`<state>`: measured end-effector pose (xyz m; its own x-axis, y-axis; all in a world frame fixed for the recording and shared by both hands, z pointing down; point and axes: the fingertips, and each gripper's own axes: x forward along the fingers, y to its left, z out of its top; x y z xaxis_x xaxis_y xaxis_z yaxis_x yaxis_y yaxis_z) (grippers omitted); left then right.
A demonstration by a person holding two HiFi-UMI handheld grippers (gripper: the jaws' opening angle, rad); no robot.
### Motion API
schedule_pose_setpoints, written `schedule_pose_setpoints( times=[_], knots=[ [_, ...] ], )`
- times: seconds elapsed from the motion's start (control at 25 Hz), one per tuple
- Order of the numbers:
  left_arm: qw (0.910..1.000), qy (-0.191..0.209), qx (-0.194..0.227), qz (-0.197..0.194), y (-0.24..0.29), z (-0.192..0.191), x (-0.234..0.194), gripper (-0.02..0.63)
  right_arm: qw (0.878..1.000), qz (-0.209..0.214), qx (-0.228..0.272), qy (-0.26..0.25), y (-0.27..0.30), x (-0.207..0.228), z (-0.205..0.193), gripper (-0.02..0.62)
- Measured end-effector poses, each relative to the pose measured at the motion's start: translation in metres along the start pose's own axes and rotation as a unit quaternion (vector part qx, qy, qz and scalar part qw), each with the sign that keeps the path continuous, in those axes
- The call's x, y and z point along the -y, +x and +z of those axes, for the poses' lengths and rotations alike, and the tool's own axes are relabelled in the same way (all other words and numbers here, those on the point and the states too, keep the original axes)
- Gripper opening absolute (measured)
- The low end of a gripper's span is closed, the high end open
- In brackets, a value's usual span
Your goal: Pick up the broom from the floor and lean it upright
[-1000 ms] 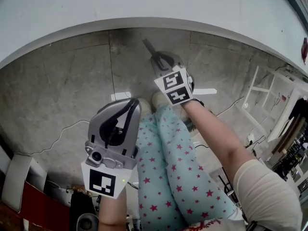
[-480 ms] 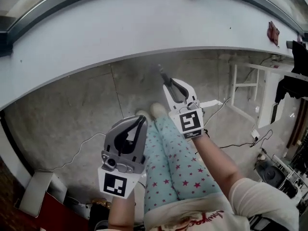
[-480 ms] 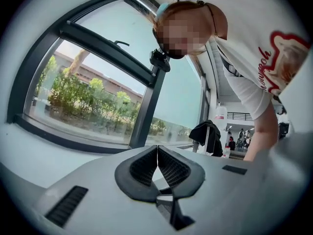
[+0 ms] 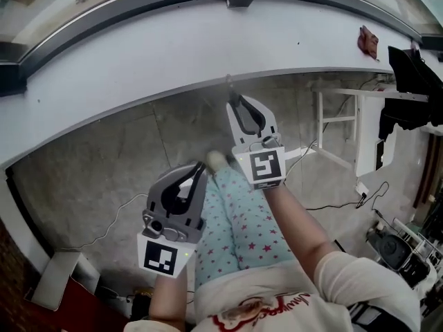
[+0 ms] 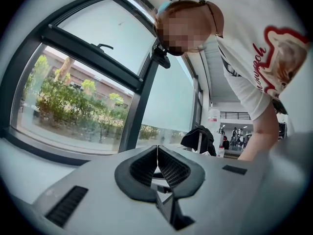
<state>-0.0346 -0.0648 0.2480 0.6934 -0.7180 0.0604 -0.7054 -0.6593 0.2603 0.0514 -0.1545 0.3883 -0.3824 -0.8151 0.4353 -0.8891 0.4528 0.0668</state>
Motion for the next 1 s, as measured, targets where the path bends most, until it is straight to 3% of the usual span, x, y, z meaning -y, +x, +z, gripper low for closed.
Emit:
schedule_pose_setpoints(
  times=[0.56, 1.0],
  knots=[
    [0.9997, 0.018, 0.007, 0.016, -0.004, 0.043, 0.002, 0.021, 0.995, -0.014, 0.097, -0.005, 0.025, 0.028, 0.101, 0.101],
    [0.9992, 0.027, 0.011, 0.026, -0.016, 0.058, -0.003, 0.021, 0.990, -0.021, 0.139, -0.012, 0.038, 0.032, 0.141, 0.101]
  ],
)
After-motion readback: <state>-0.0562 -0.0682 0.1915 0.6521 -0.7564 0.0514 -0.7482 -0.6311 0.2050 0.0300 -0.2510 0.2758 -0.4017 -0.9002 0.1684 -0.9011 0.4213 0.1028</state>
